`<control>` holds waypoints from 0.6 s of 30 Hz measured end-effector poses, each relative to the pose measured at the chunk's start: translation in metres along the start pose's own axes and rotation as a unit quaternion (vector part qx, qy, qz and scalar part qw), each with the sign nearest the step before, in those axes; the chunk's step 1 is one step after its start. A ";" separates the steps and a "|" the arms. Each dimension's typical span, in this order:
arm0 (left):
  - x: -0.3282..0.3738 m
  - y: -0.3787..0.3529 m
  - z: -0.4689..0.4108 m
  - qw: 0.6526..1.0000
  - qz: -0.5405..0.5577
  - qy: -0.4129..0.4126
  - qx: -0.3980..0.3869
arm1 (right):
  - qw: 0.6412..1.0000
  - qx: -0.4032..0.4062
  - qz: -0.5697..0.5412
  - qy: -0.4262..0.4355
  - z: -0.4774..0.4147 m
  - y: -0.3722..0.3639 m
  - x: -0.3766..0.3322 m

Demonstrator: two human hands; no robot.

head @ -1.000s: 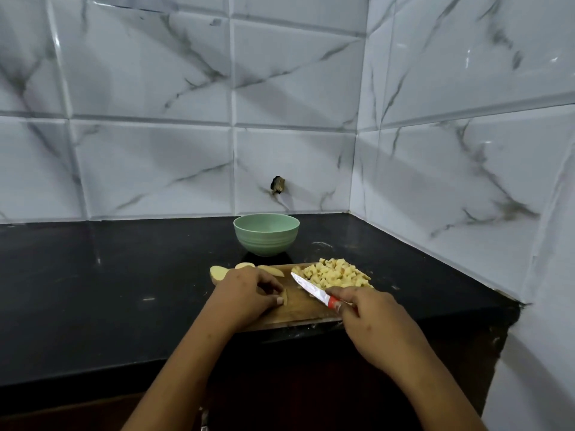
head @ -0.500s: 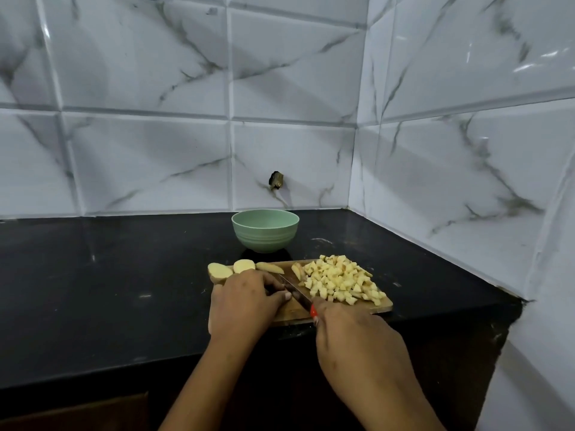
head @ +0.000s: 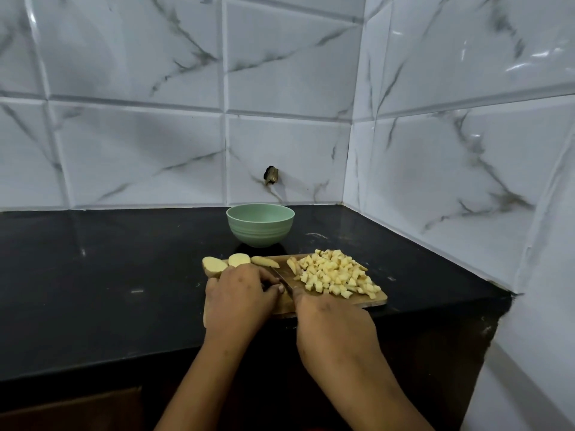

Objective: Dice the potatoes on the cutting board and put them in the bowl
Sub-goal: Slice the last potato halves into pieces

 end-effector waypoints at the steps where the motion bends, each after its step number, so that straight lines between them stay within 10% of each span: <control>1: 0.001 0.003 0.002 1.000 -0.003 -0.001 0.008 | 1.000 0.001 -0.003 0.001 0.003 0.001 0.001; 18: 0.009 -0.002 0.008 0.997 -0.062 -0.048 -0.008 | 0.960 0.011 -0.253 -0.124 0.012 0.000 0.072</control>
Point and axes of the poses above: each hand's wrist, its own z-axis away from the middle knuckle, its own y-axis out of the back of the hand, x = y × z, the point moved 9 cm from there along -z, towards the middle knuckle, and after that the axes turned 8 degrees about x, right-handed, at the moved point
